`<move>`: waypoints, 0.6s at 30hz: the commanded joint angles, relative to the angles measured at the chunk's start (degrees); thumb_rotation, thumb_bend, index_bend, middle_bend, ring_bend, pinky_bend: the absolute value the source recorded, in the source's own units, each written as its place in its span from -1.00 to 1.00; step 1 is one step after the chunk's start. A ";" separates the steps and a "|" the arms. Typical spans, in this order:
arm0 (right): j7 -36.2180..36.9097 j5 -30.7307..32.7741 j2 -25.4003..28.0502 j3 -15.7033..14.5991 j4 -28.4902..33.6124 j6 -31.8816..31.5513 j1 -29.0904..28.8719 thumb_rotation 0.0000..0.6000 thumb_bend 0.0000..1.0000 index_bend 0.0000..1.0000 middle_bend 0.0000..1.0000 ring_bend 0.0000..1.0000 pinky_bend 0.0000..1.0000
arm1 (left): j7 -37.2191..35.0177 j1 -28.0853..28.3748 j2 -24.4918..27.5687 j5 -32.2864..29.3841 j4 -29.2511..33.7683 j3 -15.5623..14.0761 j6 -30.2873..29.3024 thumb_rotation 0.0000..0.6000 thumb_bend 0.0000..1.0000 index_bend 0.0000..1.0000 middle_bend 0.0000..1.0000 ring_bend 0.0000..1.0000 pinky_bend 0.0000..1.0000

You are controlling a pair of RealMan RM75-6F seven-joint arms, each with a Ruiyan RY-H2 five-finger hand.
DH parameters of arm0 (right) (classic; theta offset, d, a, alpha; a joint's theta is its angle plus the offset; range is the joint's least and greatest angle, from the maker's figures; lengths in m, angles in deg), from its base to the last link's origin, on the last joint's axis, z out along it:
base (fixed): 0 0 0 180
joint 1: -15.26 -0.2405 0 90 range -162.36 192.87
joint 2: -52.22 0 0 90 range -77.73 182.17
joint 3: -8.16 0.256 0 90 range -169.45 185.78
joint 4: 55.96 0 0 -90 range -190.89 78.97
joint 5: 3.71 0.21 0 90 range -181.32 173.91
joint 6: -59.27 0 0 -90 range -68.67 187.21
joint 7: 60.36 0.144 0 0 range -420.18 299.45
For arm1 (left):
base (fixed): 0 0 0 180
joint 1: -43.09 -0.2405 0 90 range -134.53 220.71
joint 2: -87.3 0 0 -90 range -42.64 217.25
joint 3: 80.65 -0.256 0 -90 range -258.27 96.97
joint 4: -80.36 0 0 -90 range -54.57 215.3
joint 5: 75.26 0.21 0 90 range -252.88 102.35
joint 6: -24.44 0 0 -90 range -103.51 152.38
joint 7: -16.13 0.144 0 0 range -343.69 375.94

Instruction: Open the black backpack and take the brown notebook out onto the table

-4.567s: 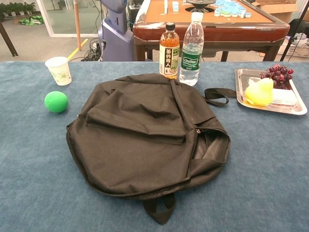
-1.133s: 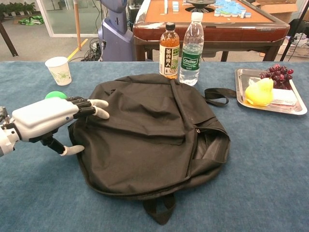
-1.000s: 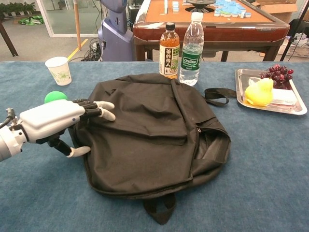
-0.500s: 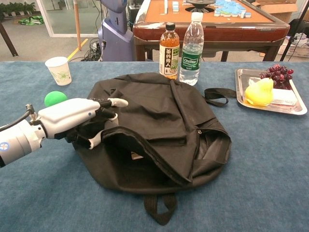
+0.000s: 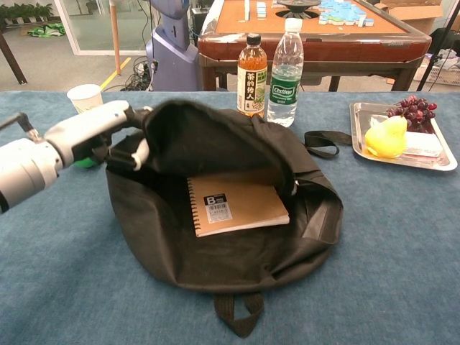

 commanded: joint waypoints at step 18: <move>0.72 -10.24 -0.25 -2.47 4.20 14.80 -11.53 1.00 -0.33 -0.74 -0.70 -1.00 -0.94 | 12.55 7.39 0.92 -25.32 2.30 11.01 6.57 1.00 0.27 0.06 -0.72 -0.73 -0.81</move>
